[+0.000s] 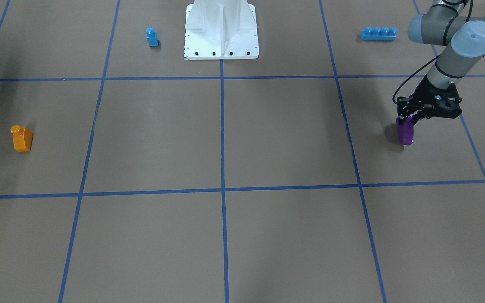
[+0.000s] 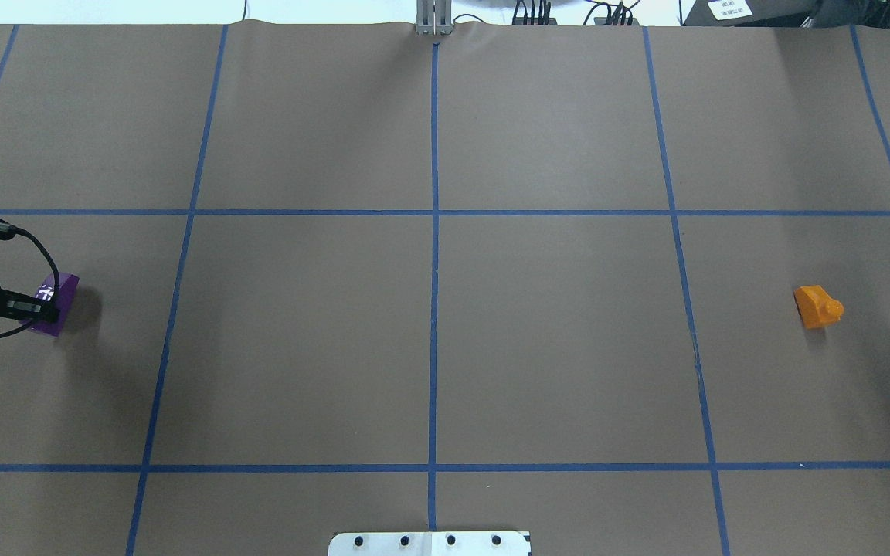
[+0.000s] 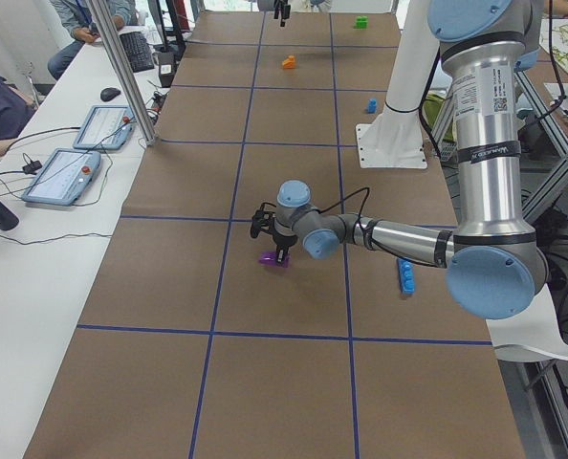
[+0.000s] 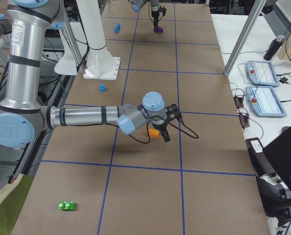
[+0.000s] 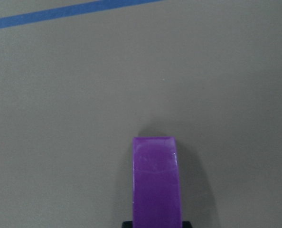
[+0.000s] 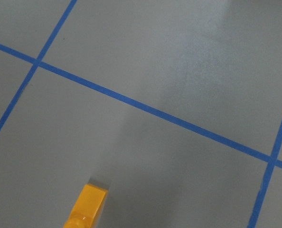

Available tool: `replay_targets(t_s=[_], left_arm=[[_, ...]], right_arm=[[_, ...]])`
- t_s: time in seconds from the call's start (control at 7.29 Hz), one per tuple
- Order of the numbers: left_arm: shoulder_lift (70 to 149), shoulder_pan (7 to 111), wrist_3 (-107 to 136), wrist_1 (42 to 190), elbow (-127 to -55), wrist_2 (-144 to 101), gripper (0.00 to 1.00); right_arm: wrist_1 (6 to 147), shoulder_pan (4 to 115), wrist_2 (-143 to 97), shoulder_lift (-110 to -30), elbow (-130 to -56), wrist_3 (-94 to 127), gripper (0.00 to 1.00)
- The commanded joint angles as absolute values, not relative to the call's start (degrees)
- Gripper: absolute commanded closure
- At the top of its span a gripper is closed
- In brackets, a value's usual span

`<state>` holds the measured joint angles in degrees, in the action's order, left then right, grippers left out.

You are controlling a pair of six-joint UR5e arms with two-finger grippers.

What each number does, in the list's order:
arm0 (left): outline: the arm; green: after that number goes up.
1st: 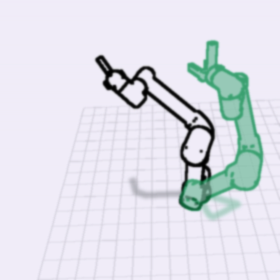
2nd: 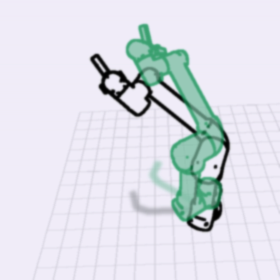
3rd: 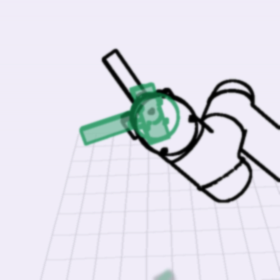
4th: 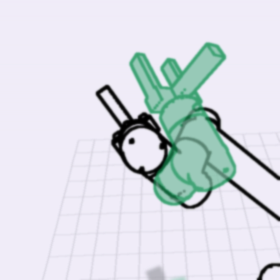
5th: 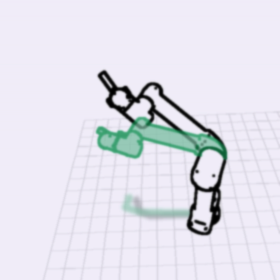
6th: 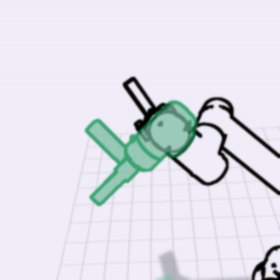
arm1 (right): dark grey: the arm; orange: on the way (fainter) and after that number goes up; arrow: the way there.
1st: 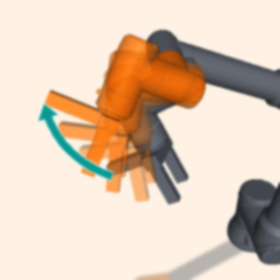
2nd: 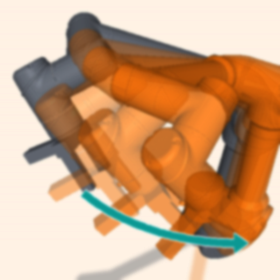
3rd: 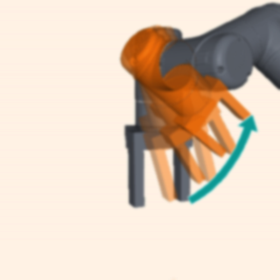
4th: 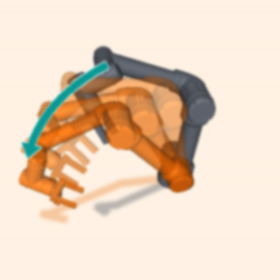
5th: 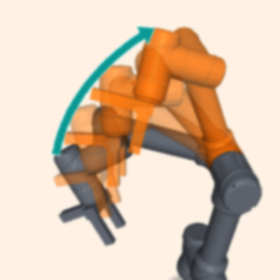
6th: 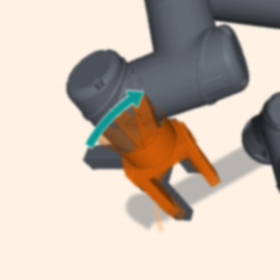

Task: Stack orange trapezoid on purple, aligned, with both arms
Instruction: 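Carry the purple block with the left gripper to the table center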

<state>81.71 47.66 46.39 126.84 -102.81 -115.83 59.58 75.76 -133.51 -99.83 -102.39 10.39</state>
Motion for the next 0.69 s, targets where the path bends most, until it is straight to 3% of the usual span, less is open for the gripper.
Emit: replay_targets(t_s=[0.0,0.27,0.55], left_arm=[[87.49,47.64,53.47,119.59,-108.17,-117.07,1.00],[101.00,45.90,58.42,104.14,-110.47,-116.72,1.00],[116.64,36.27,64.74,91.20,-109.17,-112.18,1.00]], right_arm=[[59.41,75.76,-133.51,-99.93,-102.39,10.46,0.00],[59.41,75.76,-133.51,-99.93,-102.39,10.46,0.00],[59.33,75.76,-133.51,-100.02,-102.39,10.55,0.00]])
